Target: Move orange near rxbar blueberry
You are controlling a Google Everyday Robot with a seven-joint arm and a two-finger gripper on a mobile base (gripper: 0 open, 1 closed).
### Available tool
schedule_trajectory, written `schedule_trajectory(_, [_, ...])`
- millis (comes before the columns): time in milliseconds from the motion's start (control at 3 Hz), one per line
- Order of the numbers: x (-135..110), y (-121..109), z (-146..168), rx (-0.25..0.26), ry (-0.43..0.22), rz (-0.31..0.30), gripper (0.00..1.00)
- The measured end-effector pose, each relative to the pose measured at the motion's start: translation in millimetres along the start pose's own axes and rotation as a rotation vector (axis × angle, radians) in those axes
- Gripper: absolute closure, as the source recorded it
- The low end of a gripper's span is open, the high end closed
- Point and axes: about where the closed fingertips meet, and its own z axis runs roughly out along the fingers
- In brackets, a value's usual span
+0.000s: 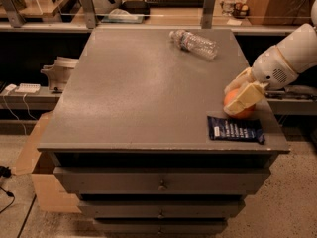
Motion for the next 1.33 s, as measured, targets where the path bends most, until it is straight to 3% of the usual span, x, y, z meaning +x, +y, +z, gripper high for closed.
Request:
schedule_trajectory(333, [-1.2,0.1,-1.7,0.000,0.000,0.000,0.82])
schedule_trajectory(1333, [-2.1,-0.8,-0.2,-0.005,0.005,-0.004,0.12])
